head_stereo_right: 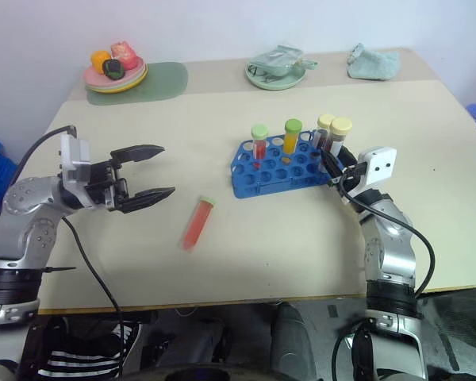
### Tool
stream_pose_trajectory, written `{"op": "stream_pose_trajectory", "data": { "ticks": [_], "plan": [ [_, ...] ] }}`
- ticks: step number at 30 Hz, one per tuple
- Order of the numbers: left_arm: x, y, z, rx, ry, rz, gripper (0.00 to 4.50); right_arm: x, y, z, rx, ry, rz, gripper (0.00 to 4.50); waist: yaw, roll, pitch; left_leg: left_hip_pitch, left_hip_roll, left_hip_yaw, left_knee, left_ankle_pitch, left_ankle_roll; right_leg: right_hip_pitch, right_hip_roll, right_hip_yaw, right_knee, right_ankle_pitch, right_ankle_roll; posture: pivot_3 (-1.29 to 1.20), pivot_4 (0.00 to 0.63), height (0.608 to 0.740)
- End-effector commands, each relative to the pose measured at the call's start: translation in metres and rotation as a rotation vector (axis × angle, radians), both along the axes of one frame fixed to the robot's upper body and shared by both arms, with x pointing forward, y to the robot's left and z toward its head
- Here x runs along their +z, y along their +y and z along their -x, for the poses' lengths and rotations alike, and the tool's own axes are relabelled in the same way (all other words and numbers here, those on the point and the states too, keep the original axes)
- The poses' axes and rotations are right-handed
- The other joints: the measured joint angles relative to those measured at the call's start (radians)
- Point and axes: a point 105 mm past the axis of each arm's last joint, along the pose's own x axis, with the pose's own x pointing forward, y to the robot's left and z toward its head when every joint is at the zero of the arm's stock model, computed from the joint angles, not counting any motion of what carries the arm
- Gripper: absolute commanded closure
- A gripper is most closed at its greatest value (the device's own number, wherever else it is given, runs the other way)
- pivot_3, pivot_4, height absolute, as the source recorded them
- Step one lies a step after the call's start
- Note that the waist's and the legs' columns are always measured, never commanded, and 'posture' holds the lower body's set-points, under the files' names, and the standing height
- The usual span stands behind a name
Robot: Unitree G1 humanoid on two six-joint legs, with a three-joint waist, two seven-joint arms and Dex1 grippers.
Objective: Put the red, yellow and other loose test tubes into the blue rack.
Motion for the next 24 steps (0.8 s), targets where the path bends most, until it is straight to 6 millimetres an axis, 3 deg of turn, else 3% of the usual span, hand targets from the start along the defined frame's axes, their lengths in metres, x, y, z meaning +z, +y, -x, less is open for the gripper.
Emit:
{"op": "stream_pose_trajectory", "data": {
  "ticks": [1, 7, 21, 24],
  "plan": [
    [0.0111, 0.001, 0.0046, 0.0, -0.045, -0.002, 0.0, 0.0124, -0.0018, -0.0016, -0.009, -0.054, 0.037, 3.61, 0.0, 0.0, 0.0, 0.0, 0.0, 0.0, 0.0, 0.0, 0.0, 0.0, 0.0, 0.0, 0.0, 0.0, 0.0, 0.0, 0.15, 0.74],
    [0.0121, 0.0, 0.0049, -0.002, -0.045, -0.003, 0.0, 0.0091, -0.0081, -0.0052, -0.035, -0.041, 0.046, 3.61, 0.0, 0.0, 0.0, 0.0, 0.0, 0.0, 0.0, 0.0, 0.0, 0.0, 0.0, 0.0, 0.0, 0.0, 0.0, 0.0, 0.15, 0.74],
    [0.0133, 0.0012, 0.0037, 0.005, -0.045, -0.005, 0.0, 0.0031, -0.0004, -0.0075, 0.005, -0.016, 0.024, 3.61, -0.001, 0.0, 0.0, 0.0, 0.0, 0.0, 0.0, 0.0, 0.0, 0.0, 0.0, 0.0, 0.0, 0.0, 0.0, 0.0, 0.15, 0.74],
    [0.0134, 0.0016, 0.0034, 0.008, -0.045, -0.004, 0.0, 0.0047, -0.0014, -0.0064, 0.015, -0.018, -0.009, 2.26, -0.001, 0.0, 0.0, 0.0, 0.0, 0.0, 0.0, 0.0, 0.0, 0.0, 0.0, 0.0, 0.0, 0.0, 0.0, 0.0, 0.15, 0.74]
  ]
}}
